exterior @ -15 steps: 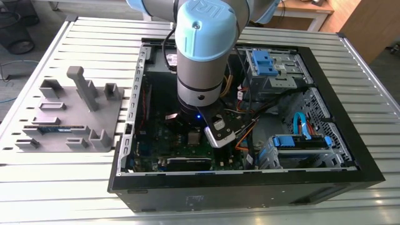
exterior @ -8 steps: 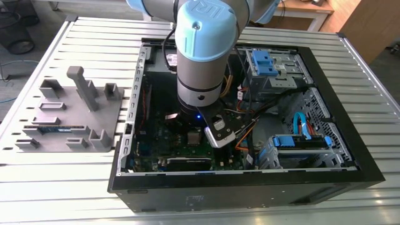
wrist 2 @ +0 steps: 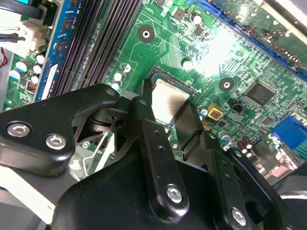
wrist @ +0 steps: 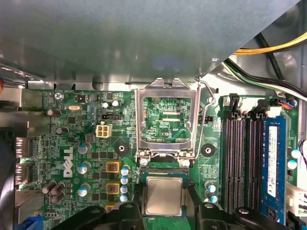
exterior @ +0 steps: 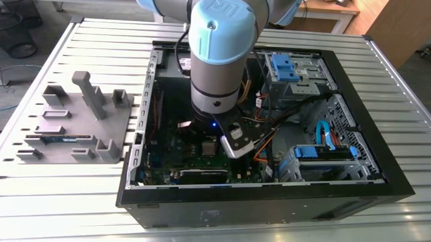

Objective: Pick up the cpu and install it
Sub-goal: 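Place the cpu into insertion slot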

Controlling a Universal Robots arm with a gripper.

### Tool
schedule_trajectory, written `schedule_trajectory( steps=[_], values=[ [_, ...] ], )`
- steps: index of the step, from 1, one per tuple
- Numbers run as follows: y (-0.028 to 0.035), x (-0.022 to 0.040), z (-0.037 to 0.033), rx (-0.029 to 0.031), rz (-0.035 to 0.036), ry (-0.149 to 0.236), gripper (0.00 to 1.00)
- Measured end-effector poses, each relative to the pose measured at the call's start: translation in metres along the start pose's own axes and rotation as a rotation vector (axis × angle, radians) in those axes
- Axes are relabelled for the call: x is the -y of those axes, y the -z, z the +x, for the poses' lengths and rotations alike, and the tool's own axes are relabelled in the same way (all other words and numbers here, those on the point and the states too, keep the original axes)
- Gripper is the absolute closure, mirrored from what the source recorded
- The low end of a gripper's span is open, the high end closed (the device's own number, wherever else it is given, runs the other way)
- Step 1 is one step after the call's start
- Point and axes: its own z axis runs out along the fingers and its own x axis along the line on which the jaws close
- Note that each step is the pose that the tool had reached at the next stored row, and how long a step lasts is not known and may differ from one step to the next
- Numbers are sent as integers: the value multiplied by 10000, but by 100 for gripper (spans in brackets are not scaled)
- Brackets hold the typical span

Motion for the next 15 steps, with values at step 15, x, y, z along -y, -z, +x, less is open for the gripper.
schedule_trajectory(
  steps=[15],
  values=[
    [32, -1, -1, 1, -8, 1, 54]
  ],
)
